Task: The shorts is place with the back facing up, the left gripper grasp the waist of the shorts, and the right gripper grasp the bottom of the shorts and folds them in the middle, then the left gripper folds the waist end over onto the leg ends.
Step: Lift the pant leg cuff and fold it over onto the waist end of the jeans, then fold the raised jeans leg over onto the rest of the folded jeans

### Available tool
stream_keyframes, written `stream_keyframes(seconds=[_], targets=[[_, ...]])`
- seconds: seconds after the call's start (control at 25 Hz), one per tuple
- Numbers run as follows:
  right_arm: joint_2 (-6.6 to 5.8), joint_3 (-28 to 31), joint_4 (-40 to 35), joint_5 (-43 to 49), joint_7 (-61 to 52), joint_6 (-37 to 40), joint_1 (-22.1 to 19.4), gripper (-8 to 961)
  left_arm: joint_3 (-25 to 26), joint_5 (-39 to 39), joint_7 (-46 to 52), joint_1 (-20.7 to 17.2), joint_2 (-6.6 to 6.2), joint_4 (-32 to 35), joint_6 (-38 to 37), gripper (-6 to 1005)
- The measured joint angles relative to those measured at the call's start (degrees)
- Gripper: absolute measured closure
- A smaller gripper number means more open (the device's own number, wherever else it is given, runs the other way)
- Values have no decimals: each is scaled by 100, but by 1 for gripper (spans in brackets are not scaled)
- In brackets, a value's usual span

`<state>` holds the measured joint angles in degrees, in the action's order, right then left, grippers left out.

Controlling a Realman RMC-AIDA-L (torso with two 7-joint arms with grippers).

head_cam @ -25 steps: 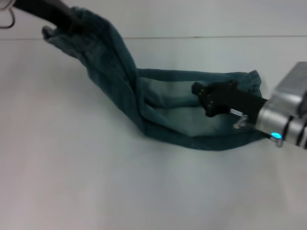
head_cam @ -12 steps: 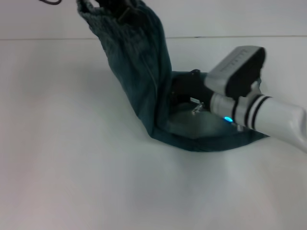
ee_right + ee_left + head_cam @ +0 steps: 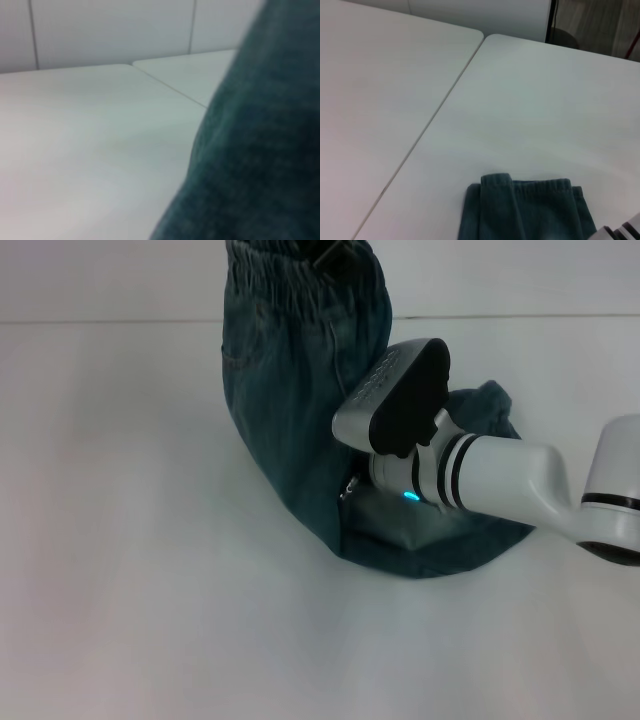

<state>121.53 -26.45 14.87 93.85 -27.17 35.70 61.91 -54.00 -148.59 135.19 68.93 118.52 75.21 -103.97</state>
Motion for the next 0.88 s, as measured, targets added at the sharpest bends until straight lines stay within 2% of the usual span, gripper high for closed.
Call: stream_keyframes(seconds=[0.08,0.2,0.28,0.4,0.48,0.68,0.8,0.88], targets=[[-24,227,-1,276,7,43,-110,953,-76,-2,-6,-19,15,-54,71,951],[-114,383,-212,471,-42,354,-533,954,-138,-5,-41,-72,65,-151,178,950],[-161,380,-572,482,-240,681,-951,954,-159,-4,-59,-89,92,-207,230,950],[-182,267,-1539,490,-923,1352,-1822,954,-342,-6,-80,-117,198,-450,455,943],[-193,106,-2348,494,-1504,2166,-2478,954,-446,-5,-80,-119,267,-536,573,939],[-207,-266,-4264,497,-2484,4353,-3963,954,-654,41,-74,-124,539,-797,1162,927],[-220,-299,-5081,501,-2958,5194,-4624,954,-1100,263,80,-132,591,-1205,1816,920],[-242,-230,-5383,491,-3146,5645,-4918,954,-1397,504,218,-133,597,-1536,2292,916]])
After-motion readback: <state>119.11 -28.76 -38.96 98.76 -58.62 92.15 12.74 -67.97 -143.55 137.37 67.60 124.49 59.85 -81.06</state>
